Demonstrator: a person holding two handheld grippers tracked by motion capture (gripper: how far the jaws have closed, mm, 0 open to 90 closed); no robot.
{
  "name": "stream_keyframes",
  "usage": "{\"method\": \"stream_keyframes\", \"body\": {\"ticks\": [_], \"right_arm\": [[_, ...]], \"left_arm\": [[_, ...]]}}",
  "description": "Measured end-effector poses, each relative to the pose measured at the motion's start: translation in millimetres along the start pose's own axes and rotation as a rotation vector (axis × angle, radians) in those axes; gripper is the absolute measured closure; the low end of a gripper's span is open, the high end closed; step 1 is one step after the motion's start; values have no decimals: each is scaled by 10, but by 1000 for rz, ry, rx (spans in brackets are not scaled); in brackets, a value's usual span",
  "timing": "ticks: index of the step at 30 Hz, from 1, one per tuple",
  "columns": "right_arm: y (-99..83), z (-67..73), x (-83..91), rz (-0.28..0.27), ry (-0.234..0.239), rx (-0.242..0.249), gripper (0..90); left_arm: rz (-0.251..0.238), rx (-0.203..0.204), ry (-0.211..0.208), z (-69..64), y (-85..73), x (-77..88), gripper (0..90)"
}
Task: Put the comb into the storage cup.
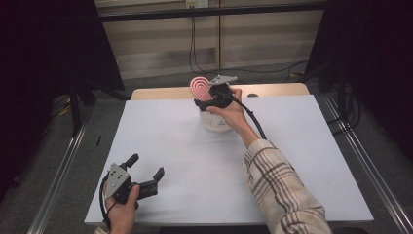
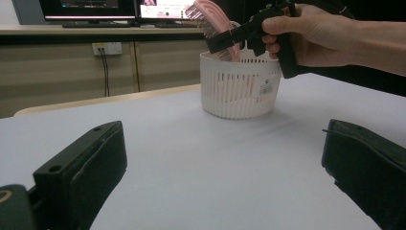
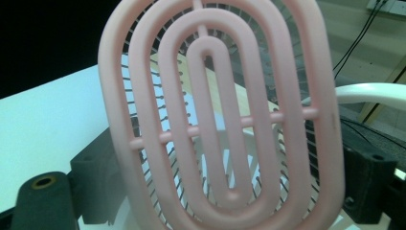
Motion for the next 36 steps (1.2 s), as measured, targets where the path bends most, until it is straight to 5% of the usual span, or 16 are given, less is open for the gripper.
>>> {"method": "stream_keyframes", "body": {"ticks": [9, 36], "right_arm": [[-33, 57, -36, 56, 21, 32, 141], [9, 40, -7, 44, 18, 6, 107]], "left_arm": [[5, -6, 1, 5, -3, 2, 17], [-3, 0, 4, 5, 3, 3, 17]]}}
Point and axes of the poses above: each handheld gripper's, and its own axes: x roughly backward along the jaws, y roughly out of its top, z roughly to its left, the point moved 7 cm from there along -x, roughly forward along the jaws, and after that the axes turned 4 degrees about x, right-handed, at the moved point
